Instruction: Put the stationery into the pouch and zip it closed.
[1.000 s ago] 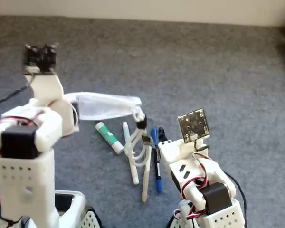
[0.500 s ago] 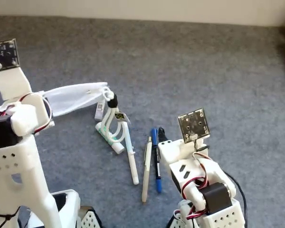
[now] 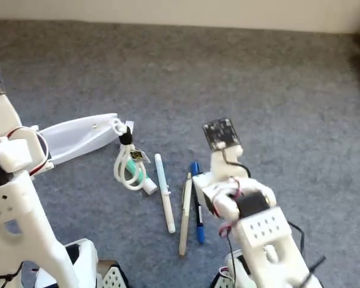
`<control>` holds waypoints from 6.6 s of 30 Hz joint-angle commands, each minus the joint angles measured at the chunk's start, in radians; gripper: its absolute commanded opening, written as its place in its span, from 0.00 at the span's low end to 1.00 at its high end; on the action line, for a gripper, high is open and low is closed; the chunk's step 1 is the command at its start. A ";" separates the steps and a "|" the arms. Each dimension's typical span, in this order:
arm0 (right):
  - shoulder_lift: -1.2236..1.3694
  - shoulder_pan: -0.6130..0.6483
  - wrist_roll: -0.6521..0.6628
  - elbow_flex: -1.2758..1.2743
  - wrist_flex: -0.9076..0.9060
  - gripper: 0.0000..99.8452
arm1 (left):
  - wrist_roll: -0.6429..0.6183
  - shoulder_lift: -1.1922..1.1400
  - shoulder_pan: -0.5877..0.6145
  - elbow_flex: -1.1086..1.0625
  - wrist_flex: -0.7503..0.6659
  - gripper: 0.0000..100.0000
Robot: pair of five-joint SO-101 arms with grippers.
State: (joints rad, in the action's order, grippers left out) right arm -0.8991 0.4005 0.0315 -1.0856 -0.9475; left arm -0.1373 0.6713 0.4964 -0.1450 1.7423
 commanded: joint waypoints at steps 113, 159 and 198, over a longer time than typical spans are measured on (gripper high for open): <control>0.690 0.045 0.075 0.228 0.208 0.00 | -0.114 0.001 0.085 -0.050 0.009 0.01; -0.027 0.087 0.074 0.077 0.157 0.00 | -0.112 -0.007 -0.016 -0.114 0.011 0.01; -0.404 0.239 0.078 0.174 0.458 0.00 | -0.112 -0.001 -0.018 -0.140 0.009 0.01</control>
State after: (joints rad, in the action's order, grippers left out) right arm -1.2843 0.5969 0.1005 -1.0073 -0.5301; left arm -0.2432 0.6897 0.4933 -0.2723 1.7453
